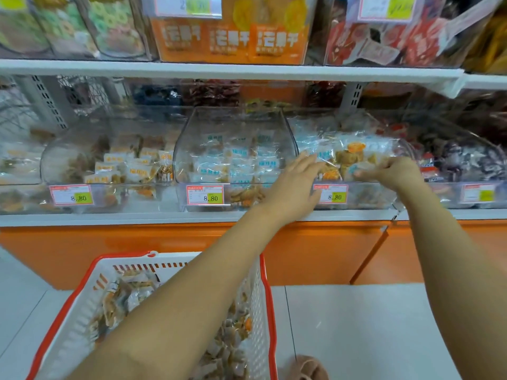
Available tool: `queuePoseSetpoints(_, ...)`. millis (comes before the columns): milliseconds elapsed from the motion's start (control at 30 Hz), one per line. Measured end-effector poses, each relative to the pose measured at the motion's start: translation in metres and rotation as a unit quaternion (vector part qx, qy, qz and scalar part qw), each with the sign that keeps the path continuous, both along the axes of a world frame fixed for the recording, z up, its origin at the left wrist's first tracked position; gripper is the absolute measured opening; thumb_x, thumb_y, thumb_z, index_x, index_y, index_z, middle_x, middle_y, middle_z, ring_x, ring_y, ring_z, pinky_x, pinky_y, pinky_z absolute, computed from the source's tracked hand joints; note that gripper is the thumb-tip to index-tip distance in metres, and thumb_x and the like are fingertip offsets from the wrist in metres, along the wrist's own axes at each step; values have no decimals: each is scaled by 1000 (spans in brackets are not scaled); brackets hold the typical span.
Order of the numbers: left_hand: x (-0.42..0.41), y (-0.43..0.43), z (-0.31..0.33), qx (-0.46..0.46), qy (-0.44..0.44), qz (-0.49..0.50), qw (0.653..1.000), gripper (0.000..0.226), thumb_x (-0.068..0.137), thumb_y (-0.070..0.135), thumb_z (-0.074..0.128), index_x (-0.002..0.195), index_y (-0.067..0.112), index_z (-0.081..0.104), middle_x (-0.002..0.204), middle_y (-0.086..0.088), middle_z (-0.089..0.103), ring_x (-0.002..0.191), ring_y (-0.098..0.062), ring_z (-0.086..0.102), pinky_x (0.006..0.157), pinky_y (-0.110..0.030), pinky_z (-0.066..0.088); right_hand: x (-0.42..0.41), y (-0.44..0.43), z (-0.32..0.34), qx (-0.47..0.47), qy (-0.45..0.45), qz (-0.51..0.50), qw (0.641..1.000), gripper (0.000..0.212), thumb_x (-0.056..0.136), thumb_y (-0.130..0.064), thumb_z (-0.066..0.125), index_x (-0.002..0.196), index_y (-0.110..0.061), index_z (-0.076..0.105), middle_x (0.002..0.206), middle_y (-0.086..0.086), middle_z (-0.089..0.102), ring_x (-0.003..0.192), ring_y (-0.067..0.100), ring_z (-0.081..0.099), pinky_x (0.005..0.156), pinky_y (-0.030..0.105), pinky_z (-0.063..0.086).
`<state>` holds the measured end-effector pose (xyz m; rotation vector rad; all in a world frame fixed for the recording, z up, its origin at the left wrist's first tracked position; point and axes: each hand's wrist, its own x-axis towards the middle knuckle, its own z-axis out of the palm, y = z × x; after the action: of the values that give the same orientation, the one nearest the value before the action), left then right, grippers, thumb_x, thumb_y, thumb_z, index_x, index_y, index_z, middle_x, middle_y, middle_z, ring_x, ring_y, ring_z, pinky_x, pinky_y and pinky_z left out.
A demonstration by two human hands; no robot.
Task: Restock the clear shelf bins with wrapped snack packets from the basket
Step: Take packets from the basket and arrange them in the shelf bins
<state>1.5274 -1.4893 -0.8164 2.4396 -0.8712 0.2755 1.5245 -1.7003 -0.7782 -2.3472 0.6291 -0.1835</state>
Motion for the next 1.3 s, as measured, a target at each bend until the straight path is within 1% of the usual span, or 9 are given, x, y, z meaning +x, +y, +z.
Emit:
queuePoseSetpoints(67, 12, -8, -3, 64, -5, -3, 998, 64, 96, 27, 51, 152, 16, 21, 160, -4, 11, 148, -20, -2, 118, -34, 1, 1, -5, 6, 15, -15, 21, 1000, 39, 75, -31, 80, 85, -6, 52, 86, 8, 52, 92, 27, 50, 70, 35, 40)
queuePoseSetpoints(200, 23, -13, -12, 106, -4, -2, 994, 72, 96, 30, 52, 153, 15, 11, 161, -3, 2, 147, -19, -12, 119, -37, -5, 4, -12, 19, 30, -107, 51, 992, 51, 78, -28, 78, 118, -10, 50, 106, 7, 58, 94, 24, 57, 77, 38, 49)
queuePoseSetpoints(333, 23, -12, -18, 83, -16, -6, 996, 71, 96, 28, 50, 154, 16, 9, 161, 0, 2, 146, -15, -15, 120, -36, -5, -4, -23, 63, -20, -202, 133, 970, 25, 78, -10, 77, 99, -13, 63, 92, 5, 64, 81, 18, 59, 68, 28, 49)
queuePoseSetpoints(533, 23, -14, -20, 73, -31, -4, 997, 71, 96, 26, 51, 153, 15, 10, 161, -1, 4, 146, -15, -15, 114, -31, -10, 17, -16, 98, -284, -70, 259, 921, 11, 82, -12, 74, 93, -14, 71, 91, 5, 68, 81, 16, 56, 73, 27, 37)
queuePoseSetpoints(733, 24, -13, -20, 62, -23, -9, 998, 72, 95, 25, 53, 153, 14, 12, 161, -2, 5, 147, -15, -14, 116, -32, -8, 47, 2, 74, -340, -8, 290, 894, 20, 87, -10, 67, 106, -8, 71, 113, 9, 67, 99, 19, 60, 90, 31, 44)
queuePoseSetpoints(867, 23, -13, -20, 59, -11, -13, 998, 72, 95, 24, 53, 153, 15, 11, 161, -1, 4, 147, -15, -14, 118, -33, -5, 60, 5, 56, -320, 23, 289, 902, 22, 86, -8, 67, 108, -12, 71, 119, 8, 66, 109, 23, 59, 96, 35, 43)
queuePoseSetpoints(1000, 23, -14, -19, 54, -6, -11, 998, 72, 95, 27, 53, 153, 15, 11, 161, -1, 4, 146, -14, -14, 117, -33, -6, 52, -8, 50, -135, 38, 241, 960, 15, 83, -8, 71, 94, -18, 73, 117, 3, 64, 109, 20, 56, 100, 40, 40)
queuePoseSetpoints(1100, 17, -15, -16, 32, 10, -11, 999, 70, 96, 26, 52, 153, 14, 13, 161, -2, 5, 147, -14, -13, 116, -31, -8, 42, -15, 40, -16, -20, 187, 982, 12, 78, -8, 76, 87, -16, 73, 117, 4, 66, 106, 18, 58, 96, 37, 44)
queuePoseSetpoints(1300, -13, 1, -18, -114, 44, -13, 992, 53, 98, 22, 50, 148, 17, 33, 157, 3, 24, 146, -10, 11, 113, -20, 8, 19, 11, 21, -59, -251, 54, 965, 31, 82, -31, 74, 107, -16, 63, 116, 3, 51, 104, 15, 49, 90, 28, 40)
